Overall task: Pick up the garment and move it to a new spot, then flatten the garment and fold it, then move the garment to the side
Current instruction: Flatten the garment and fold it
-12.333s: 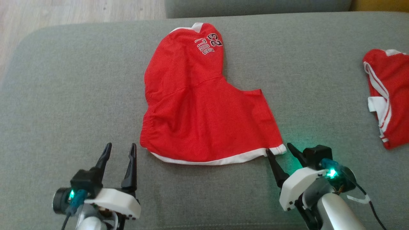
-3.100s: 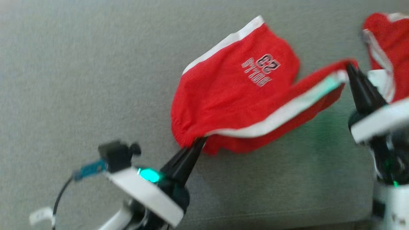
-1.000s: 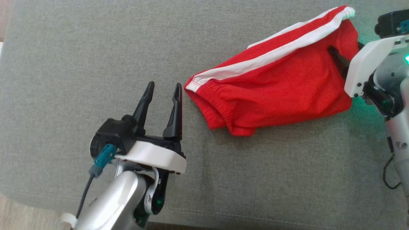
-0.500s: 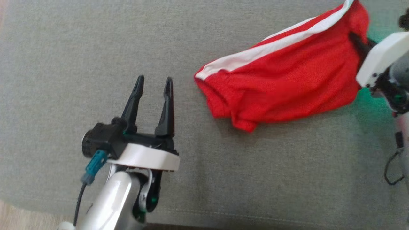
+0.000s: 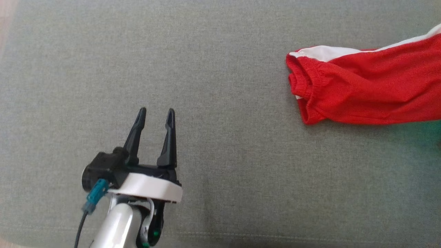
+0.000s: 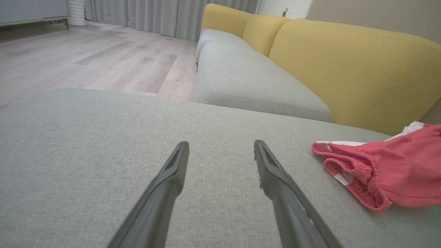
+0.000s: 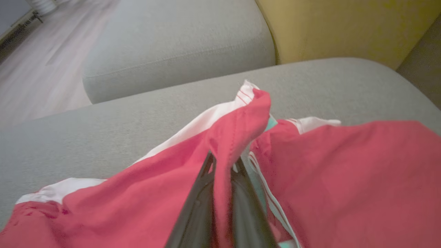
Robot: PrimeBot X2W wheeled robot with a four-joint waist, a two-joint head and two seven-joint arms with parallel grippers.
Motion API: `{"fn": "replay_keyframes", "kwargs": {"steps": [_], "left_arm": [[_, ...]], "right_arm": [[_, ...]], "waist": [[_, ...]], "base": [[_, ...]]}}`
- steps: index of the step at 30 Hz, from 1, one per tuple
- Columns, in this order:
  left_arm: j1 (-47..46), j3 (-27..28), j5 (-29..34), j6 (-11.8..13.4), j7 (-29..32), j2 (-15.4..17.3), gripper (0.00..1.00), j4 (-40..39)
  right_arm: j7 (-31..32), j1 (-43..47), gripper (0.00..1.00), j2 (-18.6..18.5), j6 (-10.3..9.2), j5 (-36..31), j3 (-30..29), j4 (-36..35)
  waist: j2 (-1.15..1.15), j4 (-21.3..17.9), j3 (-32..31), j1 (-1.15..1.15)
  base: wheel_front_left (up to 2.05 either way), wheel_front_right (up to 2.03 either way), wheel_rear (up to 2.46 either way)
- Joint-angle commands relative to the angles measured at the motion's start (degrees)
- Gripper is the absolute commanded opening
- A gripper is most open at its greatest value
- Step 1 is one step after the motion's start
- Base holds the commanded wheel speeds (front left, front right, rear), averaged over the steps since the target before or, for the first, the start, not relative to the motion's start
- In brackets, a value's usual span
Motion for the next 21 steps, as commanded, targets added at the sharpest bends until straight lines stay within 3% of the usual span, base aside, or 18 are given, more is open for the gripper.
{"fn": "replay_keyframes", "kwargs": {"steps": [1, 8, 12, 21], "left_arm": [[0.6, 2.2, 0.1, -0.4, -0.3, -0.1, 1.00, -1.4], [2.3, 0.9, -1.6, -0.7, -0.3, -0.2, 1.00, -1.1], [1.6, -0.1, -1.6, -0.7, -0.3, -0.2, 1.00, -1.1], [-1.0, -1.9, -1.6, -0.8, -0.3, -0.2, 1.00, -1.1]], "right_arm": [[-0.2, 0.4, 0.00, -1.1, -0.04, -0.4, 0.9, -4.7], [2.1, 2.7, 0.00, 3.3, -0.04, -0.8, 7.7, -12.5], [3.4, 3.0, 0.00, 7.8, -0.04, -1.6, 13.5, -14.8], [2.9, 1.3, 0.00, 15.2, -0.04, -5.6, 18.5, -8.1]], "waist": [[0.00, 0.1, -1.2, 0.00], [0.00, 0.2, -3.3, 0.00], [0.00, 0.9, -3.6, 0.00], [0.00, 4.3, -2.6, 0.00]], "base": [[0.00, 0.00, 0.00], [0.00, 0.00, 0.00], [0.00, 0.00, 0.00], [0.00, 0.00, 0.00]]}}
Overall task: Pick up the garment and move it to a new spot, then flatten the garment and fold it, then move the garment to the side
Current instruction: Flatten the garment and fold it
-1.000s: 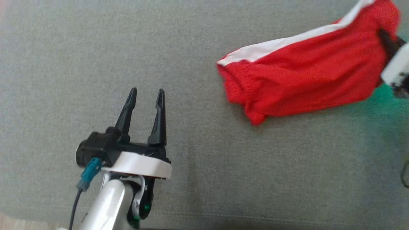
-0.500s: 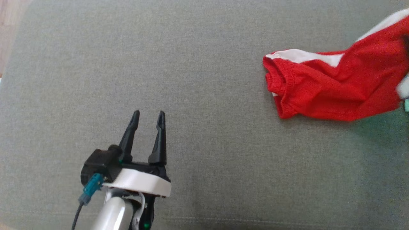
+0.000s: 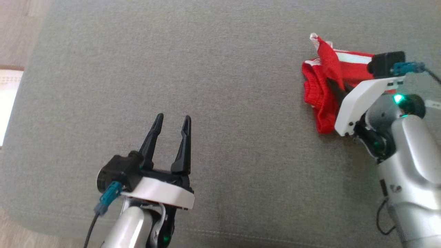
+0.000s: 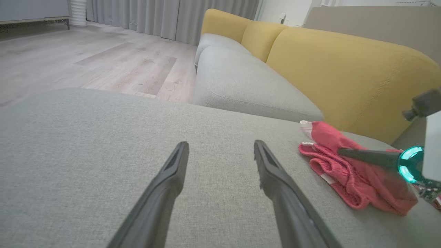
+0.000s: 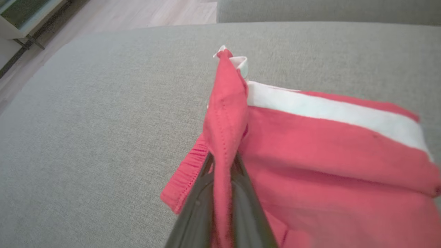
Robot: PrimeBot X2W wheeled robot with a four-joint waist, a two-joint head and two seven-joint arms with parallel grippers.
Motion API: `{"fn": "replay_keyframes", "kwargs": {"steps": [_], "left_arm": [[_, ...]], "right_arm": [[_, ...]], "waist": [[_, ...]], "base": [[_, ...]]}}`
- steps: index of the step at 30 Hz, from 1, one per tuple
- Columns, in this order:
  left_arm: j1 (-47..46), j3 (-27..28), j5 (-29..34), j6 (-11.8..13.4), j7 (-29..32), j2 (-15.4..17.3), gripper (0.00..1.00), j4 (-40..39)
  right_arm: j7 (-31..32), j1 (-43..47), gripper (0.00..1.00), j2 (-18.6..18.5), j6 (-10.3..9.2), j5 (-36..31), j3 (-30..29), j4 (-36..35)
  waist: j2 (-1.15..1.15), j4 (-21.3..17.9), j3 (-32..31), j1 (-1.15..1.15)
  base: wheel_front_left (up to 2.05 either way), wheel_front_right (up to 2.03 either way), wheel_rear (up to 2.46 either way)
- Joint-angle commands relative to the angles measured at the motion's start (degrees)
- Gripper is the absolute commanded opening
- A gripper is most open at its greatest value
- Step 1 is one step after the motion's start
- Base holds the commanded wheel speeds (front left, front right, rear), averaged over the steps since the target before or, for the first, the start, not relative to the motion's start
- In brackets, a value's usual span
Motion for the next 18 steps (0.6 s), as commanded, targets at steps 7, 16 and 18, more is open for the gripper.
{"fn": "replay_keyframes", "kwargs": {"steps": [7, 16, 18], "left_arm": [[-2.1, 1.4, -0.2, 0.7, -0.3, -0.1, 1.00, -1.4], [-2.2, 2.6, 0.2, 0.8, -0.3, -0.1, 1.00, -0.8], [-2.2, 2.9, 0.3, 0.7, -0.3, -0.1, 1.00, -0.6]], "right_arm": [[-3.8, -2.7, 0.00, 3.0, -0.04, -2.7, -0.1, 3.9], [-11.4, -2.5, 1.00, 6.6, -0.04, -1.6, 1.0, 3.6], [-13.0, -1.2, 1.00, 6.7, -0.04, -0.3, 1.4, 1.7]], "waist": [[0.00, 1.3, 0.3, 0.00], [0.00, -1.8, -0.5, 0.00], [0.00, -2.7, -0.9, 0.00]], "base": [[0.00, 0.00, 0.00], [0.00, 0.00, 0.00], [0.00, 0.00, 0.00]]}}
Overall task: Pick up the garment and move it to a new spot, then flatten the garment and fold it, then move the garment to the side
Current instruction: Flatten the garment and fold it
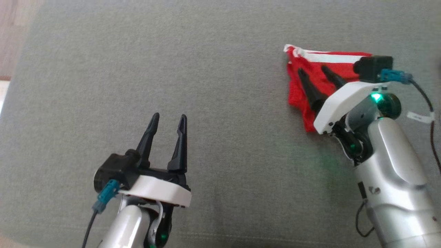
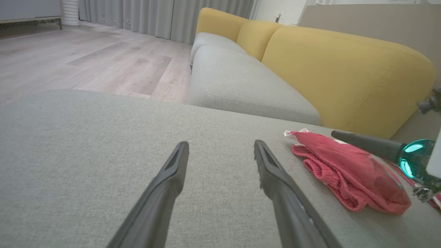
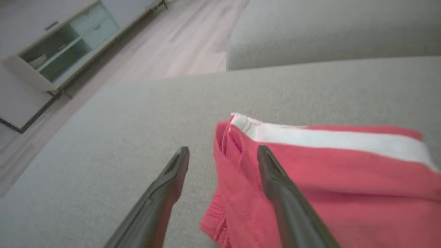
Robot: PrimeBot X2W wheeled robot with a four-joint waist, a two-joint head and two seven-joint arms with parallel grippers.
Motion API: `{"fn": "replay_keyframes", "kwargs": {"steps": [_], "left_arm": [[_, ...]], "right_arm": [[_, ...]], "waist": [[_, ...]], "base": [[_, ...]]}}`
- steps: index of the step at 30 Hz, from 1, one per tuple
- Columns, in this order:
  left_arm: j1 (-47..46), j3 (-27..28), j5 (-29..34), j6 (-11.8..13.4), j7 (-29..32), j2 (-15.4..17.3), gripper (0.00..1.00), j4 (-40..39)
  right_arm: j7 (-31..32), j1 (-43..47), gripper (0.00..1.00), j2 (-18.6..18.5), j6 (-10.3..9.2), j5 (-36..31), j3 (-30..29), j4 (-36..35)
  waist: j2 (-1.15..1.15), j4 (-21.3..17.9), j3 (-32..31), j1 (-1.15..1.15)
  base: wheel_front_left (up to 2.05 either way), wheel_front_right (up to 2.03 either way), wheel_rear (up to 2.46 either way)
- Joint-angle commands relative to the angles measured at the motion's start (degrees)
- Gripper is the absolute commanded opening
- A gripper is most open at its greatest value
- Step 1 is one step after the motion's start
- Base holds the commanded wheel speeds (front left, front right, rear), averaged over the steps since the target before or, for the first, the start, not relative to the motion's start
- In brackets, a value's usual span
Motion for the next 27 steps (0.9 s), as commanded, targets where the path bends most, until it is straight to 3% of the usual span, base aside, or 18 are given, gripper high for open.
{"fn": "replay_keyframes", "kwargs": {"steps": [1, 7, 19, 20, 21, 22, 27], "left_arm": [[-1.3, 2.6, 0.4, 0.2, -0.3, -0.1, 1.00, -1.7], [-0.2, 4.8, 1.6, -0.4, -0.3, -0.1, 1.00, -1.6], [3.6, 9.6, 3.5, -0.3, -0.3, -0.1, 1.00, -4.3], [4.0, 9.9, 3.7, -0.4, -0.3, -0.1, 1.00, -4.6], [4.3, 10.1, 3.9, -0.4, -0.3, -0.1, 1.00, -4.8], [4.5, 10.3, 4.1, -0.4, -0.3, -0.1, 1.00, -5.0], [4.3, 10.5, 4.1, -0.3, -0.3, -0.1, 1.00, -6.2]], "right_arm": [[-1.7, 0.5, 1.00, 0.4, -0.04, 0.7, 1.1, -3.9], [-12.1, 8.3, 1.00, -5.6, -0.04, -5.3, -1.6, -10.5], [-24.2, 15.7, 0.99, -5.7, -0.04, -10.6, -8.4, -10.2], [-24.7, 15.7, 0.73, -5.6, -0.04, -10.7, -8.4, -9.9], [-25.0, 15.7, 0.29, -5.3, -0.04, -10.7, -8.4, -9.7], [-24.9, 15.5, 0.02, -5.2, -0.04, -10.4, -8.2, -9.4], [-23.8, 13.1, 0.00, -5.3, -0.04, -9.6, -7.0, -8.1]], "waist": [[0.00, -1.2, -0.7, 0.00], [0.00, -4.5, -2.3, 0.00], [0.00, -8.3, -3.6, 0.00], [0.00, -8.4, -3.6, 0.00], [0.00, -8.5, -3.7, 0.00], [0.00, -8.5, -3.7, 0.00], [0.00, -7.6, -2.4, 0.00]], "base": [[0.00, 0.00, 0.00], [0.00, 0.00, 0.00], [0.00, 0.00, 0.00], [0.00, 0.00, 0.00], [0.00, 0.00, 0.00], [0.00, 0.00, 0.00], [0.00, 0.00, 0.00]]}}
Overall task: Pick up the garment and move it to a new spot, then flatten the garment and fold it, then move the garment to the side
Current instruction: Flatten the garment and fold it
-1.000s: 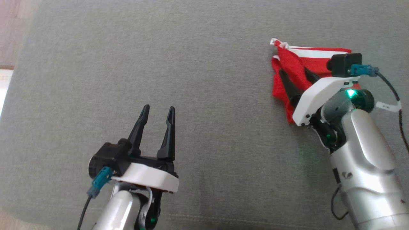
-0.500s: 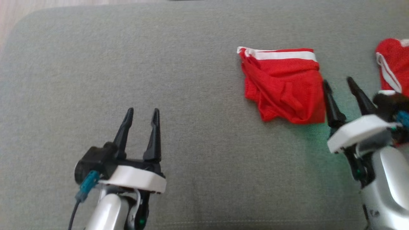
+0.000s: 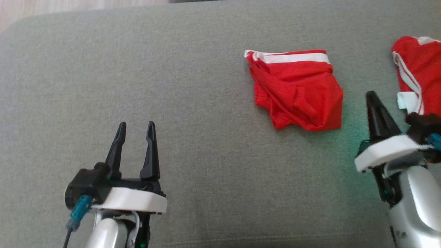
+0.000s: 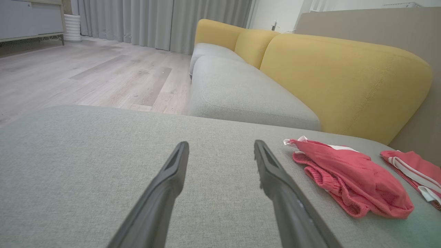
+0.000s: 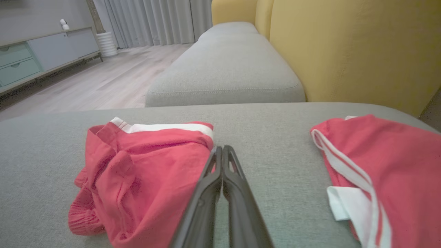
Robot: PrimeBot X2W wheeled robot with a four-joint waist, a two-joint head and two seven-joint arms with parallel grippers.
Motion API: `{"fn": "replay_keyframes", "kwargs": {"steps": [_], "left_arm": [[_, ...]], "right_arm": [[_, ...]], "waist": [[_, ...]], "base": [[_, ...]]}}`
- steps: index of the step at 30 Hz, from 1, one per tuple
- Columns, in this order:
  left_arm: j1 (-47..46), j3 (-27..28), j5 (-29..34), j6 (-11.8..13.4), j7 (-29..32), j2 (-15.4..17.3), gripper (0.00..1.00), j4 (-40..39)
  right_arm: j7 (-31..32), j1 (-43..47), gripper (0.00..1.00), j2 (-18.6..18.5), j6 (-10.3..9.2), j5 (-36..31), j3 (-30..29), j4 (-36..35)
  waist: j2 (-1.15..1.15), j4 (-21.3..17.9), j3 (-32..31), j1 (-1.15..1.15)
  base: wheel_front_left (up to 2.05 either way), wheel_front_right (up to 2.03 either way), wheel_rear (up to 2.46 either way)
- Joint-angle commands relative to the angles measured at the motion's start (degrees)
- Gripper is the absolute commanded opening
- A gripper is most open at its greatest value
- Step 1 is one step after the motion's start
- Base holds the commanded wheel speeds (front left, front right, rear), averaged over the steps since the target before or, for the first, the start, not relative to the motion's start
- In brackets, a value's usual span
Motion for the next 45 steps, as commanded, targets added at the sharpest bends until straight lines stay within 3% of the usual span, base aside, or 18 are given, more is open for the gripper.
{"fn": "replay_keyframes", "kwargs": {"steps": [1, 10, 22, 31, 36, 38, 40, 41, 45], "left_arm": [[-1.6, 1.6, 0.3, 0.1, -0.3, 0.0, 1.00, -2.4], [-3.1, 0.0, -0.8, 1.0, -0.3, 0.0, 1.00, -2.5], [-1.7, -0.1, -2.2, 2.3, -0.3, 0.0, 1.00, -2.7], [-1.0, 0.9, -1.8, 1.7, -0.3, 0.0, 1.00, -1.9], [0.6, 2.2, -1.1, 1.0, -0.3, 0.0, 1.00, -1.0], [1.4, 2.7, -0.6, 0.4, -0.3, 0.0, 1.00, -0.2], [2.4, 3.0, -0.2, -0.2, -0.3, 0.0, 1.00, 0.7], [2.9, 3.3, -0.2, -0.5, -0.3, 0.0, 1.00, 1.3], [5.0, 4.5, 0.8, -1.6, -0.3, 0.0, 1.00, 3.0]], "right_arm": [[0.3, -3.3, 0.00, -0.1, -0.04, 0.3, 2.0, -0.8], [1.3, -10.0, 0.00, 2.6, -0.04, -1.6, 8.6, 9.4], [1.2, -10.7, 0.00, 7.0, -0.04, -2.0, 22.2, 17.3], [-2.3, -9.2, 0.00, 6.8, -0.04, -0.6, 22.9, 16.8], [-6.2, -4.5, 0.00, 4.4, -0.04, 1.0, 20.0, 11.7], [-7.4, -2.1, 0.14, 3.1, -0.04, 2.4, 19.3, 9.3], [-8.4, 0.1, 0.84, 1.2, -0.04, 2.8, 17.8, 7.3], [-8.8, 1.2, 1.00, 0.4, -0.04, 2.8, 16.9, 6.2], [-9.5, 5.8, 1.00, -0.6, -0.04, 3.7, 11.1, 2.1]], "waist": [[0.00, 0.8, 0.8, 0.00], [0.00, 4.6, 3.1, 0.00], [0.00, 8.0, 1.6, 0.00], [0.00, 5.8, -2.3, 0.00], [0.00, 3.5, -5.2, 0.00], [0.00, 2.5, -6.1, 0.00], [0.00, 1.9, -7.2, 0.00], [0.00, 1.6, -7.7, 0.00], [0.00, 0.7, -9.6, 0.00]], "base": [[0.00, 0.00, 0.00], [0.00, 0.00, 0.00], [0.00, 0.00, 0.00], [0.00, 0.00, 0.00], [0.00, 0.00, 0.00], [0.00, 0.00, 0.00], [0.00, 0.00, 0.00], [0.00, 0.00, 0.00], [0.00, 0.00, 0.00]]}}
